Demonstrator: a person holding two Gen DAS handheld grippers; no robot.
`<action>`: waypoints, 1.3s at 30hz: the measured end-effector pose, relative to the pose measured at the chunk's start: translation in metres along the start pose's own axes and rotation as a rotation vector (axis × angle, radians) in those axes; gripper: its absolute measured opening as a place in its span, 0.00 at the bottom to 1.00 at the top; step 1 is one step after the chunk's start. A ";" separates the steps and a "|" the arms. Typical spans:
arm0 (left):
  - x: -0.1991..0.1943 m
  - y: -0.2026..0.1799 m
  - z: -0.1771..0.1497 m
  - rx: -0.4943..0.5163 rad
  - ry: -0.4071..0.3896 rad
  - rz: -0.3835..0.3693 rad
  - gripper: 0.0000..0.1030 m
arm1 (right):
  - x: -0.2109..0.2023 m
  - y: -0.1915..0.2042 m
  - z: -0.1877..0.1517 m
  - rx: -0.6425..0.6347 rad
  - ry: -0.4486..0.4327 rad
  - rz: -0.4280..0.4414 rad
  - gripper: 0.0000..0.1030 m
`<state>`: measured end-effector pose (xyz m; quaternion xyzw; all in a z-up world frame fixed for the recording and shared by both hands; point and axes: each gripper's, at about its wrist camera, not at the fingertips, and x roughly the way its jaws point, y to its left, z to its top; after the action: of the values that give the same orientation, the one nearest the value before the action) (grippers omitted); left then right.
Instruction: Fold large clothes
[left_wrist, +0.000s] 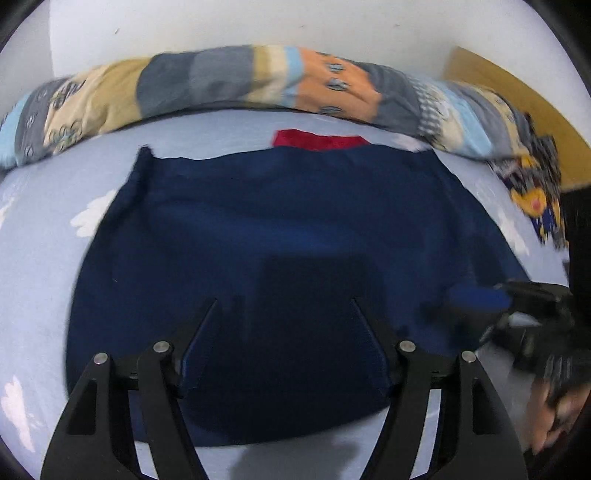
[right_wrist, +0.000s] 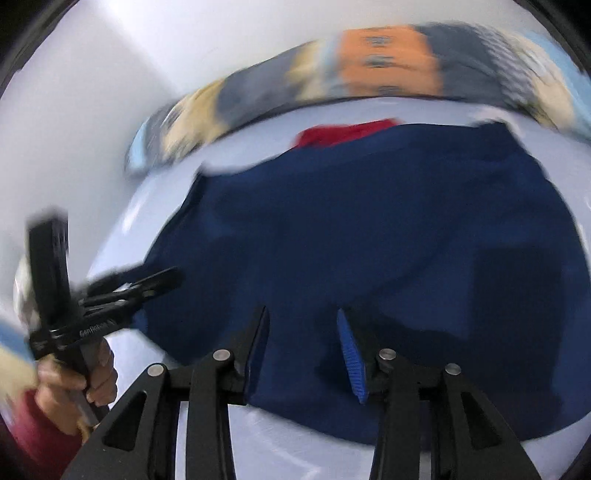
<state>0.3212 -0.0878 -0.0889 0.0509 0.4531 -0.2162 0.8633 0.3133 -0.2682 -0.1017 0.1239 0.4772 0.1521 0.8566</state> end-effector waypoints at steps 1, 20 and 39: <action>0.008 0.003 -0.002 0.019 0.012 0.026 0.68 | 0.009 0.011 -0.005 -0.023 0.024 0.017 0.37; -0.036 0.164 -0.064 -0.526 0.034 0.205 0.99 | -0.140 -0.193 -0.085 0.542 -0.104 -0.461 0.15; -0.019 0.101 -0.044 -0.379 0.117 0.184 1.00 | -0.055 -0.095 -0.049 0.334 0.042 -0.330 0.33</action>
<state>0.3207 0.0217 -0.1103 -0.0587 0.5284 -0.0440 0.8458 0.2580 -0.3737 -0.1179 0.1811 0.5271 -0.0687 0.8274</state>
